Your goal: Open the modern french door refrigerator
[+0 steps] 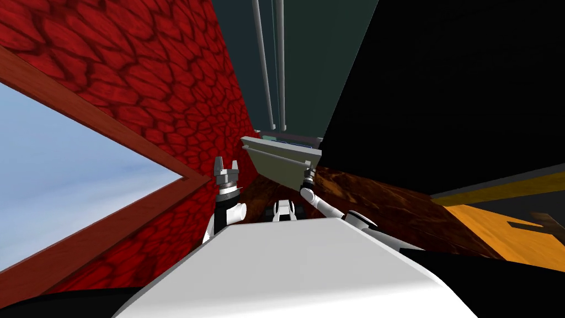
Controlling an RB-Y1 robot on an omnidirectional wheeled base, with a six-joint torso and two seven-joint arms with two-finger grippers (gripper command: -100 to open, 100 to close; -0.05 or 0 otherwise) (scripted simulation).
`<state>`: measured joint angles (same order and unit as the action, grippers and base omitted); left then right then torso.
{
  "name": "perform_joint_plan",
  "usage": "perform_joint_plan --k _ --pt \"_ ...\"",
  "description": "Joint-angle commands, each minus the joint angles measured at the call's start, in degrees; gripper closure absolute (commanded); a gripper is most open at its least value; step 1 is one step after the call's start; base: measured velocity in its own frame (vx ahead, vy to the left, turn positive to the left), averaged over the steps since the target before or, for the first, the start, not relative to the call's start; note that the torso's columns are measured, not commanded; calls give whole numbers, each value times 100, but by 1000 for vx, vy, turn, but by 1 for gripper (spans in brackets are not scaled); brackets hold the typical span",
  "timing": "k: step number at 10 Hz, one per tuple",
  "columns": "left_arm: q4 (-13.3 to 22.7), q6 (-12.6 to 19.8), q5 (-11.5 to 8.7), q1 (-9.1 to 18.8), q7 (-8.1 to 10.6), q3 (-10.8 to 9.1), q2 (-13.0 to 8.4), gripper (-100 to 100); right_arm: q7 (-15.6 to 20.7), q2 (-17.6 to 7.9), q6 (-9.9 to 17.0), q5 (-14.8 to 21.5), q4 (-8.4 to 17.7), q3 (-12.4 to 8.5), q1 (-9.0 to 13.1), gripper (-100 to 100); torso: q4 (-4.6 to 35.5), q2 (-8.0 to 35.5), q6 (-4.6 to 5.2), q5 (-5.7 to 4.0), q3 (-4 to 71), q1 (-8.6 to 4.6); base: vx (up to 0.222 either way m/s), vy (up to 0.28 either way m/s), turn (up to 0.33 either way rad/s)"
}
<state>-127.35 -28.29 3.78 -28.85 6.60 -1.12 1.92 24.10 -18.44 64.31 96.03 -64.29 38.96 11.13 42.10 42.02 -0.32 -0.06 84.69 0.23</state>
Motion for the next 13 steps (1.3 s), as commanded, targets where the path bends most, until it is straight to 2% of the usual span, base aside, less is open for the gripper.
perform_joint_plan --k 1,3,4,8,10,11,12,13 --pt "0 0 0 0 0 -1 -1 0 21 33 -15 23 -39 46 -32 100 8 -10 -1 -2 8 -29 -119 49 -36" --pt "0 0 0 2 0 0 -1 0 50 63 -16 43 -77 83 -47 100 0 24 5 -6 -14 -7 -163 74 -13" --pt "0 0 0 2 0 0 0 0 203 3 -153 -96 -129 -62 116 -100 2 14 7 -2 -8 -6 -118 44 -47" --pt "0 0 0 0 0 -1 -2 0 478 -56 -500 -358 -179 -275 448 -100 19 18 32 6 -7 -28 -52 10 -29" --pt "0 0 0 0 0 -1 -1 0 684 -100 -760 -554 -217 -435 697 -100 37 53 37 15 -27 -15 -81 21 -45" --pt "0 0 0 0 0 -1 -1 0 627 -58 -707 -524 -135 -390 650 -100 57 73 32 22 -40 -5 -31 9 -6" --pt "0 0 0 0 0 -1 -1 0 659 -52 -741 -540 -123 -395 656 0 51 66 34 21 -38 -6 0 0 0" --pt "0 0 0 0 0 -1 -1 0 657 -47 -749 -544 -113 -385 638 0 47 53 36 19 -29 -13 0 0 0"
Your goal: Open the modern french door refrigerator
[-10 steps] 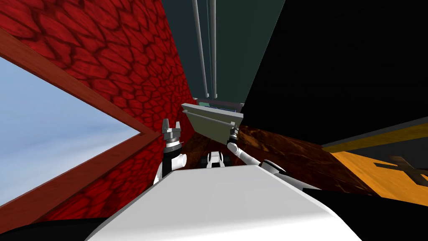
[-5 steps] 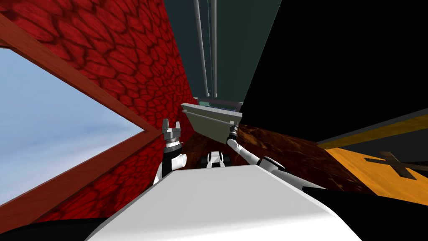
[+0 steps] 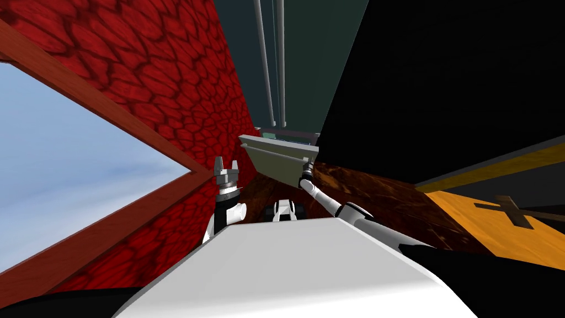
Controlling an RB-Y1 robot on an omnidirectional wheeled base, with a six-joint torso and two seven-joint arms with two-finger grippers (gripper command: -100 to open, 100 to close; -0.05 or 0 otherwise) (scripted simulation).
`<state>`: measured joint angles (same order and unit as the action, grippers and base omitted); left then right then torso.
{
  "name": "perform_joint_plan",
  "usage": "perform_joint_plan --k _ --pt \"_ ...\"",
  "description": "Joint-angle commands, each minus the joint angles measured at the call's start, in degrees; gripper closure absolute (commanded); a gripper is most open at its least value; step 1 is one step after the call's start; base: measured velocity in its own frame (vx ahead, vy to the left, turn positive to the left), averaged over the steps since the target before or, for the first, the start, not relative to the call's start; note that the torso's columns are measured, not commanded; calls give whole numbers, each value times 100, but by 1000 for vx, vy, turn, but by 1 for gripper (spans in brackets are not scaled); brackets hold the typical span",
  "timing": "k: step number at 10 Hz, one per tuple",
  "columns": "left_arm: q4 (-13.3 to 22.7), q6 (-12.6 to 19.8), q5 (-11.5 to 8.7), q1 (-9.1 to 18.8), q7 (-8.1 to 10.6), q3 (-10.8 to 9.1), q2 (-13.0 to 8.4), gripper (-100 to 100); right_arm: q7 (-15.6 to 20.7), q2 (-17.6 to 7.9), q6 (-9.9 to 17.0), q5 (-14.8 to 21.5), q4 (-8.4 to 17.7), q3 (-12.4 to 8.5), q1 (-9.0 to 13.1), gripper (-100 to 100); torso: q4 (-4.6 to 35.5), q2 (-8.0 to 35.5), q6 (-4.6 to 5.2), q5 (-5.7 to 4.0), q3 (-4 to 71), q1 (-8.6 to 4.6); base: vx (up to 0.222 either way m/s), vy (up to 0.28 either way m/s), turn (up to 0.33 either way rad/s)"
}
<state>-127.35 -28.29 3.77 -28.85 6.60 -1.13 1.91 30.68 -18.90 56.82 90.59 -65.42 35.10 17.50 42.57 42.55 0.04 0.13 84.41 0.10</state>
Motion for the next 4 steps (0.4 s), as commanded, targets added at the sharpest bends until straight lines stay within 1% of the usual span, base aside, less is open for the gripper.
perform_joint_plan --k 1,4 --pt "0 0 0 0 0 0 0 0 1 4 -8 -4 8 5 -11 0 -6 -7 0 -3 5 -4 0 0 0" --pt "0 0 0 0 0 0 0 0 3 9 -20 -10 20 14 -28 0 -19 -18 -2 -9 11 -8 0 0 0"
